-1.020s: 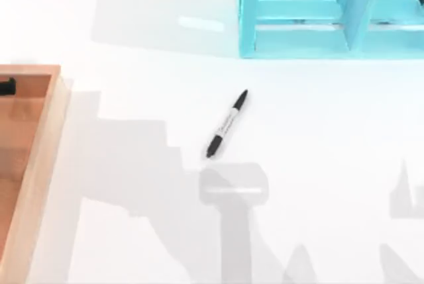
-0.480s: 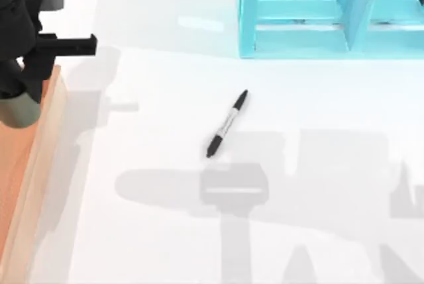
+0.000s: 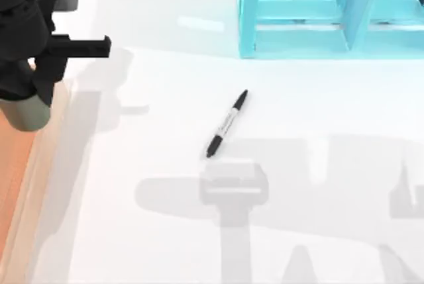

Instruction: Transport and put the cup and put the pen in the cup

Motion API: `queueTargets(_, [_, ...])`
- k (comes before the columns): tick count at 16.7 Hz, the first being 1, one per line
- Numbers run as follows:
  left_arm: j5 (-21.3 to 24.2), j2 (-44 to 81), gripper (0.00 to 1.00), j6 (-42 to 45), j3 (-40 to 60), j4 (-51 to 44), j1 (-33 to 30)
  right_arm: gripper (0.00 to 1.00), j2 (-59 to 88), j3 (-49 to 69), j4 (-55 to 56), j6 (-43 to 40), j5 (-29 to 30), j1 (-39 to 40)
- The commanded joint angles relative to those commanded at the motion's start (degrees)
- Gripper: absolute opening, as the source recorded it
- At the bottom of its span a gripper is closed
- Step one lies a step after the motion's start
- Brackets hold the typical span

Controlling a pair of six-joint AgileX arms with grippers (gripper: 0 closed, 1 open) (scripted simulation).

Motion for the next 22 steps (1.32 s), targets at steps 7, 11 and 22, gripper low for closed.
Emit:
queueTargets(7, [1.52,15.19,0.00,-5.98,7.63,7.74,-6.05,1.00,0.00,0.00,0.00,0.00,0.00,0.00])
queueTargets(11, [2.24,21.79,0.00,-8.86,11.23,12.04,-9.15,1.00,0.00,0.00,0.00,0.00,0.00,0.00])
queueTargets(22, [2.28,22.66,0.00,-8.33,3.32,21.10,-8.61,1.00,0.00,0.00,0.00,0.00,0.00,0.00])
